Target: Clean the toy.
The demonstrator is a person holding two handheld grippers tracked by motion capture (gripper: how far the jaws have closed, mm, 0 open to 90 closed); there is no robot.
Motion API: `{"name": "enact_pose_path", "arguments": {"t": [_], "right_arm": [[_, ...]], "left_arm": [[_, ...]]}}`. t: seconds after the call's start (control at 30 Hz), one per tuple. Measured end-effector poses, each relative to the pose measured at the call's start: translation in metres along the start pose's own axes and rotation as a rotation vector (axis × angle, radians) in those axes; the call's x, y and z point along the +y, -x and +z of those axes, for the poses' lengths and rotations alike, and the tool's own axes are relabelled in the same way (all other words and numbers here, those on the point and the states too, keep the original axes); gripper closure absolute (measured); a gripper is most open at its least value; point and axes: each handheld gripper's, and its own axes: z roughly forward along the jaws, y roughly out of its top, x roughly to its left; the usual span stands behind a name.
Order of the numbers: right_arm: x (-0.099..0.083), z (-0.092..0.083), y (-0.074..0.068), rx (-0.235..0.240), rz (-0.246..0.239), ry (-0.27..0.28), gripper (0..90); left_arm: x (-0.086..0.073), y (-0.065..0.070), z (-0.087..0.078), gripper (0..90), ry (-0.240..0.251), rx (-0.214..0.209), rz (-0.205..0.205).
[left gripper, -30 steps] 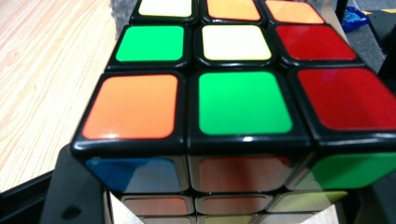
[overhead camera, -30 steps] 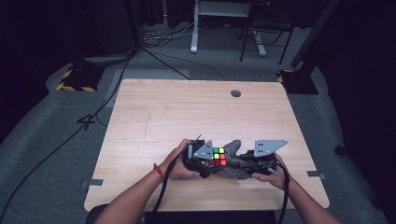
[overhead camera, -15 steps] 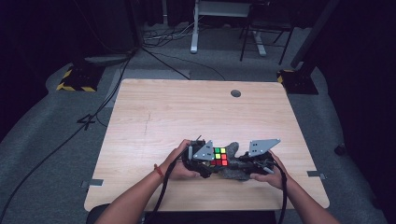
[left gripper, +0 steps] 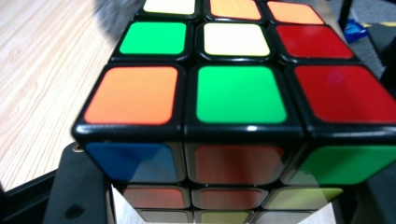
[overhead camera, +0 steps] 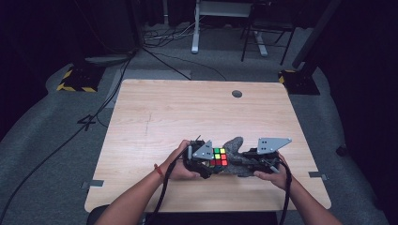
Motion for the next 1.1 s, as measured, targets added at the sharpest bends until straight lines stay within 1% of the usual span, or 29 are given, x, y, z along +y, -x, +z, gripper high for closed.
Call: {"name": "enact_pose_path", "arguments": {"t": [0.03,0.1,0.2,0.27,0.3,0.33,0.4,0.43,0.47,0.57,0.67,0.73,0.77,0.8,0.87,0.93,0.97,1.03,1.1], "right_arm": [[-0.001,0.002,0.001,-0.001,0.010,-0.008,77.4],[-0.003,0.007,0.002,0.001,0.008,-0.039,77.4],[-0.007,0.013,0.003,0.016,0.018,-0.083,77.4],[-0.010,0.017,0.002,0.038,0.021,-0.100,77.4],[-0.011,0.020,0.001,0.045,0.013,-0.120,77.4],[-0.012,0.021,0.000,0.053,0.007,-0.127,77.4],[-0.011,0.023,-0.005,0.079,-0.009,-0.123,77.4],[-0.008,0.023,-0.008,0.070,-0.031,-0.123,77.4],[-0.007,0.022,-0.009,0.063,-0.035,-0.126,77.4],[-0.006,0.016,-0.008,0.052,-0.031,-0.098,77.4],[-0.004,0.008,-0.006,0.040,-0.025,-0.065,77.4],[-0.003,0.005,-0.006,0.038,-0.024,-0.048,77.4],[-0.003,0.005,-0.006,0.035,-0.026,-0.049,77.3],[-0.003,0.005,-0.005,0.031,-0.025,-0.050,77.4],[-0.003,0.004,-0.005,0.030,-0.028,-0.053,77.4],[-0.004,0.003,-0.003,0.027,-0.018,-0.046,77.4],[-0.004,0.002,-0.003,0.027,-0.013,-0.041,77.4],[-0.005,0.002,-0.002,0.023,-0.009,-0.040,77.4],[-0.003,0.000,-0.002,0.015,-0.014,-0.040,77.4]], "left_arm": [[0.002,0.001,-0.001,33.0,0.014,-0.008,0.003],[0.004,0.003,-0.004,33.1,0.030,-0.009,0.013],[0.006,0.002,-0.008,33.1,0.063,-0.022,0.007],[0.007,0.001,-0.011,33.1,0.079,-0.008,0.002],[0.007,0.001,-0.012,33.1,0.083,-0.005,-0.004],[0.007,0.000,-0.013,33.2,0.087,-0.004,-0.003],[0.005,-0.002,-0.013,33.2,0.074,-0.001,-0.005],[0.004,-0.003,-0.013,33.2,0.076,-0.008,-0.009],[0.003,-0.004,-0.013,33.2,0.083,-0.009,-0.017],[0.003,-0.006,-0.015,33.2,0.090,-0.013,-0.019],[0.001,-0.006,-0.015,33.2,0.098,-0.022,-0.033],[0.001,-0.006,-0.015,33.1,0.101,-0.032,-0.036],[0.001,-0.006,-0.014,32.9,0.091,-0.026,-0.026],[0.001,-0.005,-0.013,32.9,0.089,-0.026,-0.027],[0.002,-0.004,-0.012,32.8,0.071,-0.023,-0.015],[0.002,-0.004,-0.012,32.6,0.070,-0.018,-0.017],[0.002,-0.004,-0.011,32.6,0.064,-0.008,-0.015],[0.001,-0.005,-0.010,31.9,0.049,-0.005,-0.014],[0.001,-0.005,-0.009,31.8,0.055,-0.006,-0.016]]}}
